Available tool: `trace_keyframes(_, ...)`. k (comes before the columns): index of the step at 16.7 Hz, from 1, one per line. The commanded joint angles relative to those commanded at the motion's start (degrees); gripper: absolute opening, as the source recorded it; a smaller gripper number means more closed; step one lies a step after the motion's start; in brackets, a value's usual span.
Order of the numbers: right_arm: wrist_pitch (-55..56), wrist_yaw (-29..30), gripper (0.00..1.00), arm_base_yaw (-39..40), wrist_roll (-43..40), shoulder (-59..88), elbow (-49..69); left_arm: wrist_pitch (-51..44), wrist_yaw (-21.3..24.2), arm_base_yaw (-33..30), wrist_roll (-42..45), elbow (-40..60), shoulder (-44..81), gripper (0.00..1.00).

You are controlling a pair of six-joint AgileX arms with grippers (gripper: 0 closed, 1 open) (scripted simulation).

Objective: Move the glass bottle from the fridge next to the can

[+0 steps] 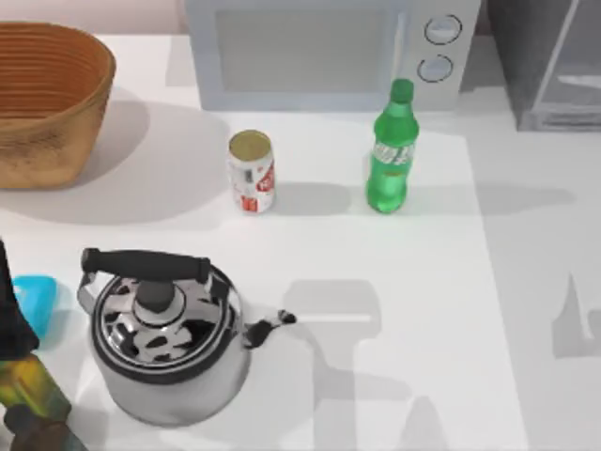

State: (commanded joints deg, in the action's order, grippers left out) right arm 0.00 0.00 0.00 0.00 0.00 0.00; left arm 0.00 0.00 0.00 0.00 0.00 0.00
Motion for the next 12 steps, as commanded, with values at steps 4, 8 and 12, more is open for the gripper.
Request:
trace_keyframes(4,-0.6,0.0,1.00,0.2,0.0,-0.4,0.7,0.0,0.0,0.0,0.0,0.0,0.0,1.00)
trace_keyframes(8,-9.2,-0.3,1.00,0.5,-0.1,-6.3,5.6,0.0,0.0,0.0,0.0,0.0,0.0,1.00)
trace_keyframes(12,-26.4,-0.2,1.00,0.3,-0.3,-15.9,13.4,0.0,0.0,0.0,0.0,0.0,0.0,1.00)
